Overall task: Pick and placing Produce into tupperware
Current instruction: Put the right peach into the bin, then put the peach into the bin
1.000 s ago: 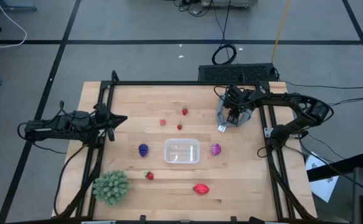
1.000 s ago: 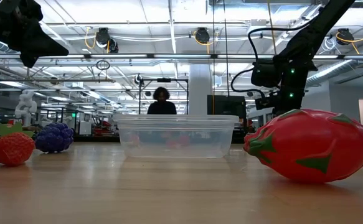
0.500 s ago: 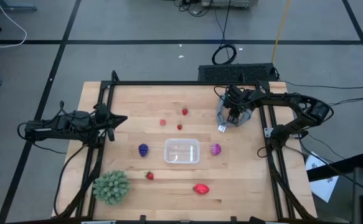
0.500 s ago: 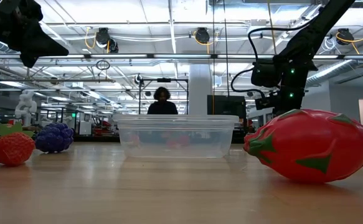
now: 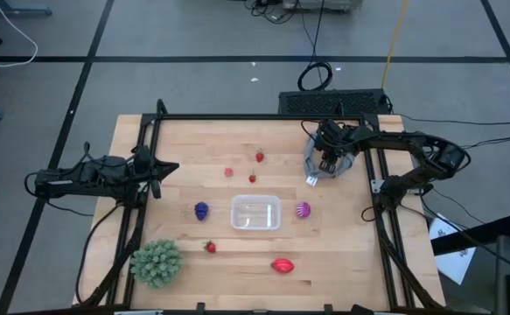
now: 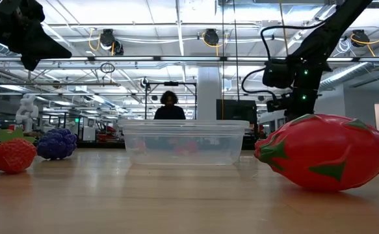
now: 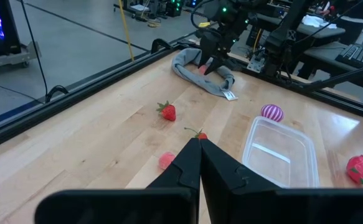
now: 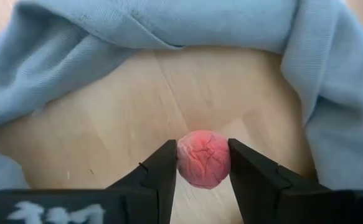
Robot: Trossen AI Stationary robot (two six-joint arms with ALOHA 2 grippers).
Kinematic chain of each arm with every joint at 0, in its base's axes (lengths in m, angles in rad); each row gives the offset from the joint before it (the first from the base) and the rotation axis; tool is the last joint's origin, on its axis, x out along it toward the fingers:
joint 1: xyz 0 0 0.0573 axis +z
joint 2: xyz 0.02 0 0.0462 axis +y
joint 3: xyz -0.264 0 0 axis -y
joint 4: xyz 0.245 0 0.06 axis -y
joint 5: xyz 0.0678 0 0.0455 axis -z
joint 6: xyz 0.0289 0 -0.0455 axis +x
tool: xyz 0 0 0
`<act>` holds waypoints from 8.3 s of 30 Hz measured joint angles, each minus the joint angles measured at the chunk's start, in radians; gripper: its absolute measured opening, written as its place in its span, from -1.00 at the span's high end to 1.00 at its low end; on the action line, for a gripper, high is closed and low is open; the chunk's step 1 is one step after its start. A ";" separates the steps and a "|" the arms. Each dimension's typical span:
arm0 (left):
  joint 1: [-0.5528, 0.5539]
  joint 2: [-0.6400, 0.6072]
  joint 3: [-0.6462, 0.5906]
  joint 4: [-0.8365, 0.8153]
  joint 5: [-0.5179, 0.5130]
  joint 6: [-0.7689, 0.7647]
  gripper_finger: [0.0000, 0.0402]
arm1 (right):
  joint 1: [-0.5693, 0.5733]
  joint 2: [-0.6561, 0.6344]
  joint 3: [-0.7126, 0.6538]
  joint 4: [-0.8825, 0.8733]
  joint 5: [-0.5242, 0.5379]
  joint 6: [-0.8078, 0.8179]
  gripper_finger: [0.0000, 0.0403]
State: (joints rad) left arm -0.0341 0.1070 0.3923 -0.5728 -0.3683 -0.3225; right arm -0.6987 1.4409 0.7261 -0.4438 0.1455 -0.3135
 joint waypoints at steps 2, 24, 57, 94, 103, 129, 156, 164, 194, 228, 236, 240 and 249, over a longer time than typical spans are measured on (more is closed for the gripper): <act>0.000 0.000 0.000 0.000 0.000 0.000 0.95 | 0.000 -0.027 0.000 -0.009 0.000 0.011 0.39; 0.000 0.010 0.000 -0.001 0.000 -0.006 0.95 | 0.425 -0.203 0.329 -0.303 0.011 0.184 0.39; 0.000 0.181 0.000 0.000 0.000 -0.039 0.95 | 0.868 0.506 0.928 -0.339 -0.012 0.226 0.39; 0.000 0.181 0.000 0.000 0.000 -0.022 0.95 | 0.816 0.522 0.805 -0.241 -0.158 0.284 0.39; 0.000 0.181 0.000 0.000 0.000 -0.022 0.95 | 0.816 0.522 0.794 -0.233 -0.174 0.295 0.39; 0.000 0.181 0.000 0.000 0.000 -0.022 0.95 | 0.816 0.522 0.705 -0.168 -0.177 0.285 0.27; 0.000 0.181 0.000 0.000 0.000 -0.019 0.95 | 0.800 0.509 0.849 -0.219 0.012 0.036 0.13; 0.000 0.181 0.000 0.001 0.000 0.014 0.95 | 0.712 0.494 0.870 -0.344 0.123 -0.012 0.12; 0.113 1.030 0.463 0.078 0.036 0.212 0.43 | 0.542 -0.024 0.869 -0.445 0.225 0.012 0.12; 0.360 1.406 0.544 -0.008 0.395 -0.076 -0.18 | 0.533 -0.059 0.797 -0.433 0.224 -0.048 0.12; 0.368 1.447 0.544 0.050 0.397 -0.052 -0.18 | 0.522 -0.059 0.797 -0.407 0.224 -0.066 0.12; 0.376 1.465 0.543 0.071 0.399 -0.045 -0.18 | 0.521 -0.059 0.797 -0.393 0.224 -0.070 0.12; 0.393 1.545 0.544 0.115 0.423 -0.030 -0.18 | 0.521 -0.059 0.797 -0.394 0.224 -0.073 0.12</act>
State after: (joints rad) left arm 0.3585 1.6520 0.9367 -0.4577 0.0551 -0.3522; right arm -0.1772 1.3823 1.5230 -0.8379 0.3698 -0.3862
